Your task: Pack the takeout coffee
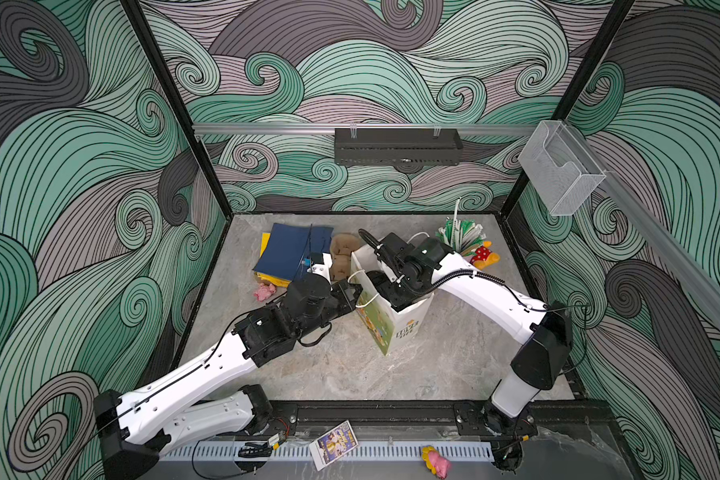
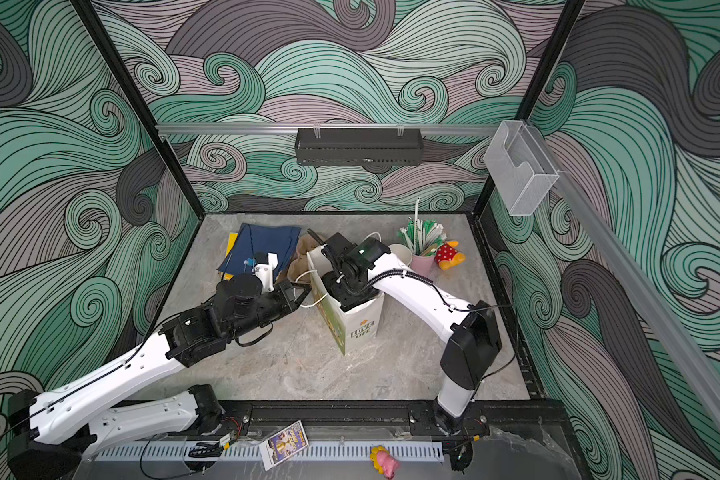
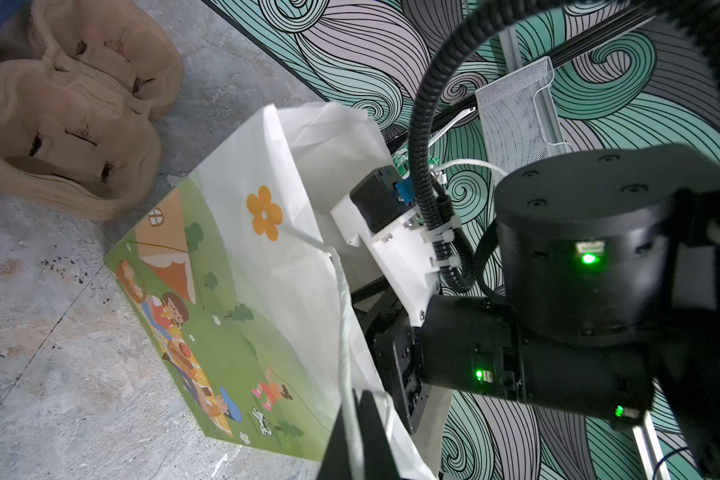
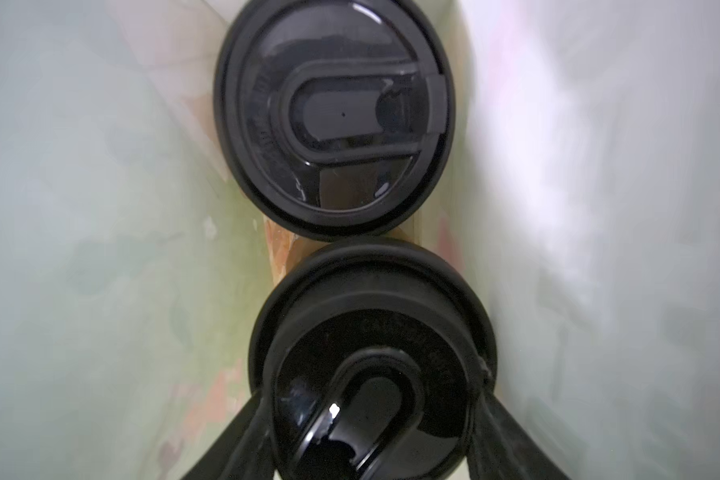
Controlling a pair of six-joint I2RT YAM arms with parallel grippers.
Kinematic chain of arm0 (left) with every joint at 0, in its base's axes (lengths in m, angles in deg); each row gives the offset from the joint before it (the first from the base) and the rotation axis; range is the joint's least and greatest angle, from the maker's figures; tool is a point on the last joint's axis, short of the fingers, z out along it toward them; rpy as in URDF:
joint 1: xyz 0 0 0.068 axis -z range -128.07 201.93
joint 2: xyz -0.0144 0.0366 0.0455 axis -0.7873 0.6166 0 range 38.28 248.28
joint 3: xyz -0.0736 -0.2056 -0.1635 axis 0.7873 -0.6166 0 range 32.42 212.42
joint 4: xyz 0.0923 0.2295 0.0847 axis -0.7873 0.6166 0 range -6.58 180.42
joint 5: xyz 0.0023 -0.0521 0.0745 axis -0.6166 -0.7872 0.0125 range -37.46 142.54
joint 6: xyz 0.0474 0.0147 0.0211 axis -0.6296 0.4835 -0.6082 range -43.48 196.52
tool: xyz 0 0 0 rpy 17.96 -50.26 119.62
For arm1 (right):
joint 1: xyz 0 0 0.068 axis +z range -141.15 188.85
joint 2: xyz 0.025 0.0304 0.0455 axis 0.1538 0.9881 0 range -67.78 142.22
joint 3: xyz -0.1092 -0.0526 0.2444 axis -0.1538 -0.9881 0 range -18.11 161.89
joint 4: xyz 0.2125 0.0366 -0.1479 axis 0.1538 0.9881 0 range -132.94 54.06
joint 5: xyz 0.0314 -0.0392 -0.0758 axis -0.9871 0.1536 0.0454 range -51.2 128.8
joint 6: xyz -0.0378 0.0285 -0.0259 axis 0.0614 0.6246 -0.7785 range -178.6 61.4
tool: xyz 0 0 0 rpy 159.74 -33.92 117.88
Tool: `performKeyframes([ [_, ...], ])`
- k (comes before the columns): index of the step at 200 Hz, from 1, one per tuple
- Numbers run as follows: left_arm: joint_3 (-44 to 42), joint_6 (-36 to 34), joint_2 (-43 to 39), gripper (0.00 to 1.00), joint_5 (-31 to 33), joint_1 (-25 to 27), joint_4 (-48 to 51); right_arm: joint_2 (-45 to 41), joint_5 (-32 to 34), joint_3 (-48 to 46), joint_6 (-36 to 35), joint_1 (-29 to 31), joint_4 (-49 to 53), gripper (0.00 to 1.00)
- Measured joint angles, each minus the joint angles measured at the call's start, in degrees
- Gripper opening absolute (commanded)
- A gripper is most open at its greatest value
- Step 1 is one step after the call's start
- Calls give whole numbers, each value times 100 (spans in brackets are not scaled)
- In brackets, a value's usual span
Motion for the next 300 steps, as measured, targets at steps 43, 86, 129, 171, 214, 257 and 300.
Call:
performKeyframes([
  [43,-4,39,0,0,2,0,9,-72,4,0,74,-2,-79,63],
  [86,-24,44,0,0,2,0,20,-72,-59,-68,116,-17,-245,63],
  [129,-24,44,0,0,0,0,17,-35,-74,-249,114,-26,-323,63],
  [171,-24,44,0,0,0,0,20,-9,-68,-289,111,-26,-354,62],
  [214,-24,42,0,0,0,0,20,9,-57,-293,94,-26,-374,62],
  [257,-24,42,0,0,2,0,20,15,-50,-293,66,-26,-374,62],
  [300,-24,42,0,0,2,0,20,50,-13,-293,46,-20,-367,62],
])
